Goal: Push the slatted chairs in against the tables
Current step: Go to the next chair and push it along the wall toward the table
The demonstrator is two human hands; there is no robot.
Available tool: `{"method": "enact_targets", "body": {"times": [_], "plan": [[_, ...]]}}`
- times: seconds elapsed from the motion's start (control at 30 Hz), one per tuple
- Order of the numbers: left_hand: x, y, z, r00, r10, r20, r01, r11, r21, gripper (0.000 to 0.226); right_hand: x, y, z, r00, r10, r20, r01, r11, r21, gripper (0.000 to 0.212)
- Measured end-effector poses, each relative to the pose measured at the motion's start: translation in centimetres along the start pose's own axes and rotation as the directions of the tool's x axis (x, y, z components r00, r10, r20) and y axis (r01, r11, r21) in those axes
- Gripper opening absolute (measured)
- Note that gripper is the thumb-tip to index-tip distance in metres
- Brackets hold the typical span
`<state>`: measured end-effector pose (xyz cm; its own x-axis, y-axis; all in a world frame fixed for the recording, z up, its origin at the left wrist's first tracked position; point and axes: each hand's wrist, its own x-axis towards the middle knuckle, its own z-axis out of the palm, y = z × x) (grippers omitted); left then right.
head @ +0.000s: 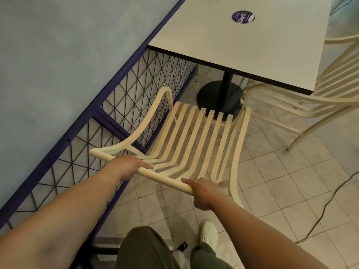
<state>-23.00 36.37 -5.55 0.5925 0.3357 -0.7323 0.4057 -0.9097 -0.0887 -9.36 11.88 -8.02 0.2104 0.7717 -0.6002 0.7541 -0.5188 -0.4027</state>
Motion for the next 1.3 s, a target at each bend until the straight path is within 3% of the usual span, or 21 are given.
{"method": "enact_targets", "body": {"times": [0.37,0.67,0.8,1.03,1.3], "plan": [[3.6,-4.6,-4.8,0.999,0.046,0.027,-0.046,0.999,-0.003,0.073,5.6,-1.3,-4.1,0.998,0.056,-0.023,-0.054,0.996,0.075,0.078],[6.3,-8.1,-8.4,0.994,0.101,0.043,-0.103,0.994,0.046,0.079,9.6,-2.8,-6.4,0.995,0.097,-0.011,-0.095,0.987,0.127,0.079],[6.5,-8.7,-8.8,0.988,0.136,0.069,-0.139,0.990,0.039,0.069,9.4,-2.6,-6.6,0.996,0.093,-0.009,-0.091,0.986,0.142,0.074],[6.8,-9.8,-8.4,0.983,0.150,0.109,-0.156,0.986,0.055,0.087,8.9,-2.4,-6.1,0.989,0.142,0.042,-0.146,0.980,0.137,0.088],[8.6,-10.4,-9.2,0.988,0.148,0.039,-0.150,0.988,0.043,0.087,10.6,-1.7,-7.2,0.987,0.157,0.041,-0.162,0.974,0.158,0.091]]}}
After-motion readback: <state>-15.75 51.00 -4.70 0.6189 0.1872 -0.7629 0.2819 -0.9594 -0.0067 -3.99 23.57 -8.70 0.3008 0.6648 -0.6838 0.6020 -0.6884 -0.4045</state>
